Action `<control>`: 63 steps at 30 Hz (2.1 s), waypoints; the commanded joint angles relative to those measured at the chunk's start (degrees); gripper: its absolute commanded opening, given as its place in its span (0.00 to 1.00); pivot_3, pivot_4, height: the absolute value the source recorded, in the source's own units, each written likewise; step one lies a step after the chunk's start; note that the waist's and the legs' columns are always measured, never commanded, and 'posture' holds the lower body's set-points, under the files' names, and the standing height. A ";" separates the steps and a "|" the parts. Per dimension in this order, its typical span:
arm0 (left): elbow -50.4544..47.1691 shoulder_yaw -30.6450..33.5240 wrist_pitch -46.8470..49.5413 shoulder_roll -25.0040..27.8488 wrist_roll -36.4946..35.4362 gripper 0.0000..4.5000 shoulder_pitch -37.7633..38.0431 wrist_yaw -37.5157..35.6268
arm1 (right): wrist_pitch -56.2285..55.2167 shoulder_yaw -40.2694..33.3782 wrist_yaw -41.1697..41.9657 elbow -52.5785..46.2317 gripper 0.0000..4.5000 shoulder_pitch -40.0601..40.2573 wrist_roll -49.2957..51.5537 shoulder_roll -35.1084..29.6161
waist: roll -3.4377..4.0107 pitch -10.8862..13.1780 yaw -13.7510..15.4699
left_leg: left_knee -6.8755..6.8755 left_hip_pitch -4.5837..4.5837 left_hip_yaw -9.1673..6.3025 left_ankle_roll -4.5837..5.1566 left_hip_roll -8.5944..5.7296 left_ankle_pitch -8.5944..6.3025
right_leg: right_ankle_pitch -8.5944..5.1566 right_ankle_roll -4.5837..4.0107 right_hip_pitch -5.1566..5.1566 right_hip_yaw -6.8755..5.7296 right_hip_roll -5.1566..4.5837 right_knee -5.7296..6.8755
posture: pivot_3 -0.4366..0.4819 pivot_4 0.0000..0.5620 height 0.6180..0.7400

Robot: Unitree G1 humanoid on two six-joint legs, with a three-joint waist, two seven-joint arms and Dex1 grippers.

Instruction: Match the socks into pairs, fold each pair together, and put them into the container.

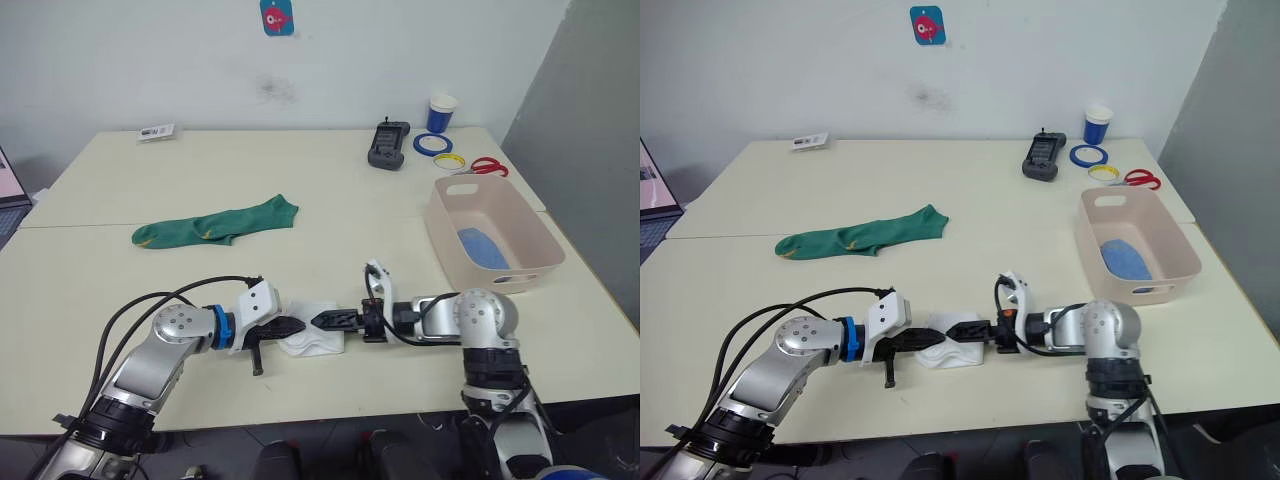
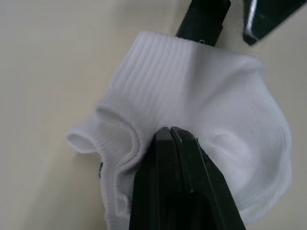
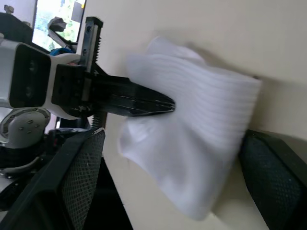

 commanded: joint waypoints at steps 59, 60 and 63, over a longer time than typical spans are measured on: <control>-6.55 10.88 23.57 -12.52 -25.83 0.99 -39.29 12.43 | -38.91 0.85 8.89 -13.46 0.00 -12.83 -14.59 -55.40 | -0.12 0.88 1.62 | 0.20 -1.20 0.04 0.01 -0.40 0.00 | -0.03 0.21 -0.79 0.05 -0.05 -0.30 | 0.48 0.27 1.00; -5.73 10.28 22.56 -13.53 -25.18 0.99 -40.07 11.89 | -47.11 4.80 11.19 -11.22 0.00 -10.93 -20.35 -60.27 | -0.13 0.87 1.60 | 0.18 -1.21 0.04 0.01 -0.41 -0.01 | -0.06 0.27 -0.82 0.05 -0.05 -0.31 | 0.48 0.27 1.00; -4.29 8.77 20.87 -15.54 -23.98 0.99 -41.02 10.20 | -65.01 11.09 14.97 -2.86 0.00 -8.16 -30.51 -66.77 | -0.13 0.88 1.10 | 0.17 -1.15 0.12 0.12 -0.39 -0.08 | -0.10 0.33 -0.81 0.13 -0.06 -0.31 | 0.48 0.27 1.00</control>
